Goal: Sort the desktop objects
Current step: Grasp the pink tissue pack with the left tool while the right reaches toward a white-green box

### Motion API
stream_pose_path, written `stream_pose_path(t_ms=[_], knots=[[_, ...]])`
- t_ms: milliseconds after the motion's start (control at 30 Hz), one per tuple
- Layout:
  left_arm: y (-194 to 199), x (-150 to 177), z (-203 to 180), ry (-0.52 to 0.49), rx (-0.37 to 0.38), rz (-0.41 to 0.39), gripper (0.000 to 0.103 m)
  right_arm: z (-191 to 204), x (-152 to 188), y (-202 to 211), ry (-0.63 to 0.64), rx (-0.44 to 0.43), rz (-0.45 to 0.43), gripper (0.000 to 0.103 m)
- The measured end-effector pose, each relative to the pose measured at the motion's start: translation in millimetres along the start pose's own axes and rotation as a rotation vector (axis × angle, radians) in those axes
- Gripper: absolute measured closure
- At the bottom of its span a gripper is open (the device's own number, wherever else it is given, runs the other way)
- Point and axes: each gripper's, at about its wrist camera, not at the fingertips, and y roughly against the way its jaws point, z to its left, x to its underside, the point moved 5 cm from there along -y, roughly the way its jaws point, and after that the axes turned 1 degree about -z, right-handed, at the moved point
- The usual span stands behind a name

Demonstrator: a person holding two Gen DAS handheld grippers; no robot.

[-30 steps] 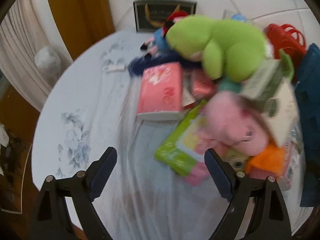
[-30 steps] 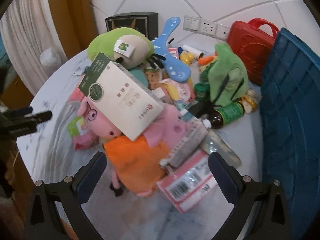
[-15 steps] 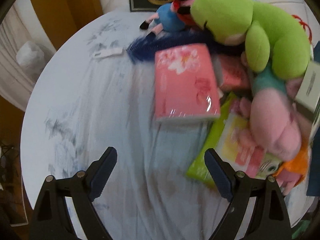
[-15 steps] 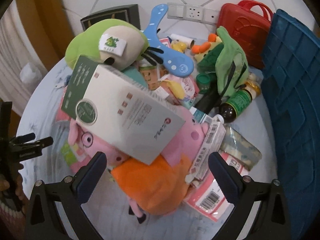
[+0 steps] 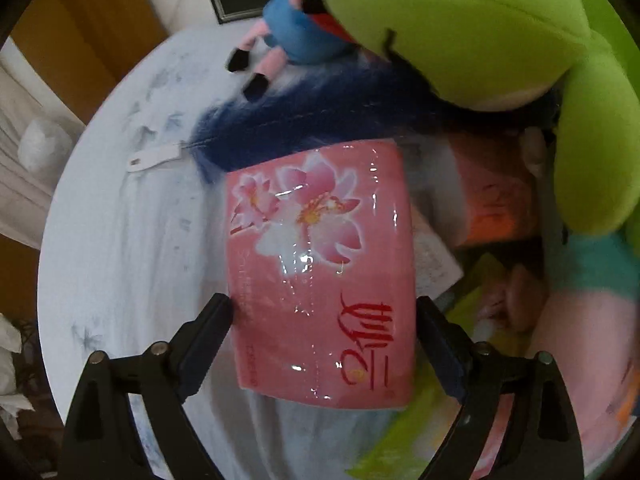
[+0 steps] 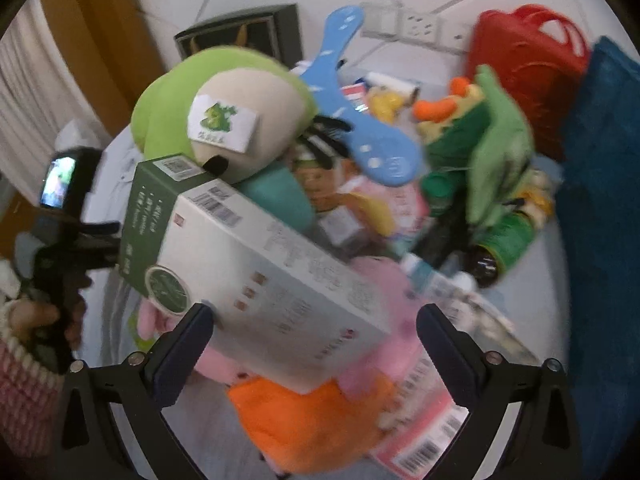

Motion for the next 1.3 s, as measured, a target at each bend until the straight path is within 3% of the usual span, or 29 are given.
stream_pose_path(t_ms=[233,400,500,667,800,933,1233,1300], knots=[[16.9,68.2,52.0,-0.017,-0.085,0.008,0.014,60.6,1.4,-25.9,0.132,-0.084,0.034,0.000],[30.0,115.0,91.3,0.070,-0.111,0.030,0.014,114.8,25.8,-43.0,0.193,-0.212,0.127,0.000],[36.2,132.4,104.8,0.102,-0.127,0.039,0.014,134.3,31.6,-46.4,0.236,-0.134,0.113,0.000],[46.8,158.0,106.6,0.120,-0.091,0.032,0.014,156.7,30.7,-26.4,0.214,-0.208,0.087,0.000],[58.5,179.1,90.9,0.119,-0.059,0.013,0.014,182.1,51.6,-30.3,0.248,-0.184,0.116,0.000],[66.4,194.6,88.4,0.135,-0.036,-0.001,0.014,207.2,76.5,-33.5,0.283,-0.237,0.172,0.000],[78.2,227.2,86.4,0.301,-0.123,-0.003,0.014,219.4,89.8,-29.6,0.508,-0.163,0.125,0.000],[78.2,235.6,87.5,0.330,-0.144,-0.001,0.014,215.0,88.3,-34.5,0.507,-0.185,0.132,0.000]])
